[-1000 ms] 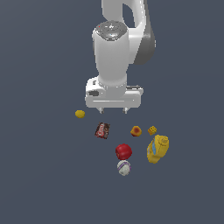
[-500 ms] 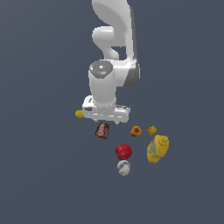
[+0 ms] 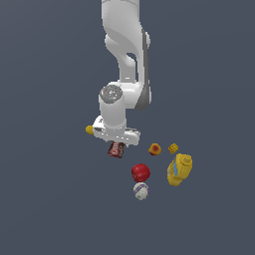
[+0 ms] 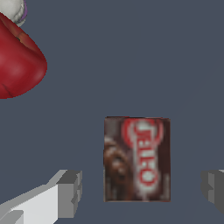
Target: Pick up a designated object from a clutter of objects.
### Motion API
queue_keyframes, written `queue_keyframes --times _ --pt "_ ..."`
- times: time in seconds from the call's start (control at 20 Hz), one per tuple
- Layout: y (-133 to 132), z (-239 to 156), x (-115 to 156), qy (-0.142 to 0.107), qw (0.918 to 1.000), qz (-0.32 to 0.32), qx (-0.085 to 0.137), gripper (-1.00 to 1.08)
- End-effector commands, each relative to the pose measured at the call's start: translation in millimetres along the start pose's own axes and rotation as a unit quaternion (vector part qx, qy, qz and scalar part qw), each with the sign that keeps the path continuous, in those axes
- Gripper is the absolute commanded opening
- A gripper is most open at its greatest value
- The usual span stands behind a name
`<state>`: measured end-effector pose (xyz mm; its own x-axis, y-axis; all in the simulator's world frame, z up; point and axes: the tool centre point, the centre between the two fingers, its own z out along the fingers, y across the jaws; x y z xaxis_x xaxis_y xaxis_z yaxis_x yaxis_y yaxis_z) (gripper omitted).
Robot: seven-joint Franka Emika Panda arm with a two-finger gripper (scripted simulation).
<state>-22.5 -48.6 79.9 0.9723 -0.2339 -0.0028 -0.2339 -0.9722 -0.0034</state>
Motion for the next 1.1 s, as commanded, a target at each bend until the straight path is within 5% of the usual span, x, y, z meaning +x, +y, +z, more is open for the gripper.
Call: queue_keyframes --times 0.0,1.05 --pt "4 8 -2 0.001 1.0000 0.006 -0.001 1.00" --pt "7 60 -5 0.001 0.9999 0.011 -0.002 1.00"
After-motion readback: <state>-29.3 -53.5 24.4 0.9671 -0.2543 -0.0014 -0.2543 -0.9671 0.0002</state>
